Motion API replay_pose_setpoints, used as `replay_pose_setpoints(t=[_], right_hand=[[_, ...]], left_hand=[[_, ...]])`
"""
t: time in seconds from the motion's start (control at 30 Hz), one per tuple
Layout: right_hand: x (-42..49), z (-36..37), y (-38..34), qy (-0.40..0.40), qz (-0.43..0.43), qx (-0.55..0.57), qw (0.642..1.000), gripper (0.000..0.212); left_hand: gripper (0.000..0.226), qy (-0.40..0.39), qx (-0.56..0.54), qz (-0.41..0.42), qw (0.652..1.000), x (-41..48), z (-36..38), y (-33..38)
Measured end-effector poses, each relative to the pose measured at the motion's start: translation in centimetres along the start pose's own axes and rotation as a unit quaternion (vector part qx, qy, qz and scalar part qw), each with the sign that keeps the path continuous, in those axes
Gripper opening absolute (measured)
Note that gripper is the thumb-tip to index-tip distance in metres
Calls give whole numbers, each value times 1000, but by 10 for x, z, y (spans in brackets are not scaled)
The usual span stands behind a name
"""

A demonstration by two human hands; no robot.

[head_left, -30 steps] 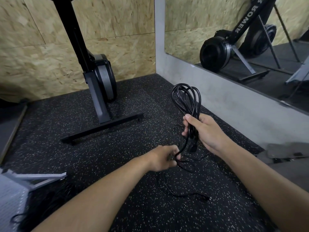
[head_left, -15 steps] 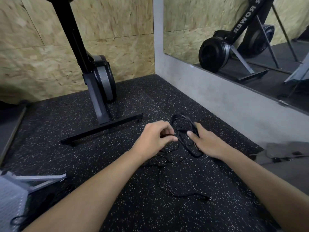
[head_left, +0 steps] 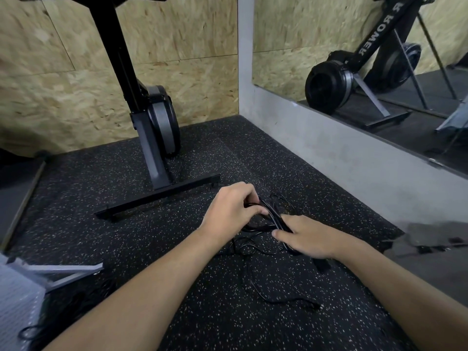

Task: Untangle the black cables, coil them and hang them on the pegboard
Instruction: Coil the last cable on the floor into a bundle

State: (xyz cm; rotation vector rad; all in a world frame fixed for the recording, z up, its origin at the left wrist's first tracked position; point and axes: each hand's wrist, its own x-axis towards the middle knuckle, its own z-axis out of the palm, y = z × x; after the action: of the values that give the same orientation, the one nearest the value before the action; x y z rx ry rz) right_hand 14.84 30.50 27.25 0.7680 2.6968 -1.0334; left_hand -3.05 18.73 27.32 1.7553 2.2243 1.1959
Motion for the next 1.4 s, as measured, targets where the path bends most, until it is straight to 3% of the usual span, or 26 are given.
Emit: replay_pose_setpoints(t=[0.1,0.2,0.3,0.4,0.53,0.7,0.77,0.87,0.93,1.0,1.23,1.4], right_hand=[[-1,-2,6,17,-6,36,999,23],[-4,-7,16,42,-12,60,997,21],[-6,-13,24,60,-22,100,993,23],[-6,-18,24,69,-27,125,989,24],[-6,-15,24,66,-36,141,987,26],[-8,-19,26,40,-58,239,968,26],[-8,-20,27,39,-67,275,958,23],[-10,-18,20,80,-74,279,954,39],[-8,-15,16,129,-78,242,958,31],[-5,-13,16,170,-74,209,960,13],[-2,-8,14,160,-75,152,972,33],[0,-8,11,191,-78,113,972,9]], left_hand=[[34,-6,9,-29,1000,-1,2,-3],[23,-27,-51,-90,994,-4,1,-12],[25,-95,-89,-163,978,-10,-1,-23],[26,-145,-75,-174,971,-15,0,-30],[9,-92,-60,-167,980,-13,2,-30],[13,-58,-71,-163,982,-9,2,-29],[16,-62,-152,-186,969,-6,3,-24],[20,-49,-302,-222,926,-1,4,-7],[23,-45,-365,-241,898,1,4,3],[24,-48,-404,-250,879,2,3,9],[25,-42,-488,-277,827,2,1,10],[22,-36,-512,-268,815,5,0,11]])
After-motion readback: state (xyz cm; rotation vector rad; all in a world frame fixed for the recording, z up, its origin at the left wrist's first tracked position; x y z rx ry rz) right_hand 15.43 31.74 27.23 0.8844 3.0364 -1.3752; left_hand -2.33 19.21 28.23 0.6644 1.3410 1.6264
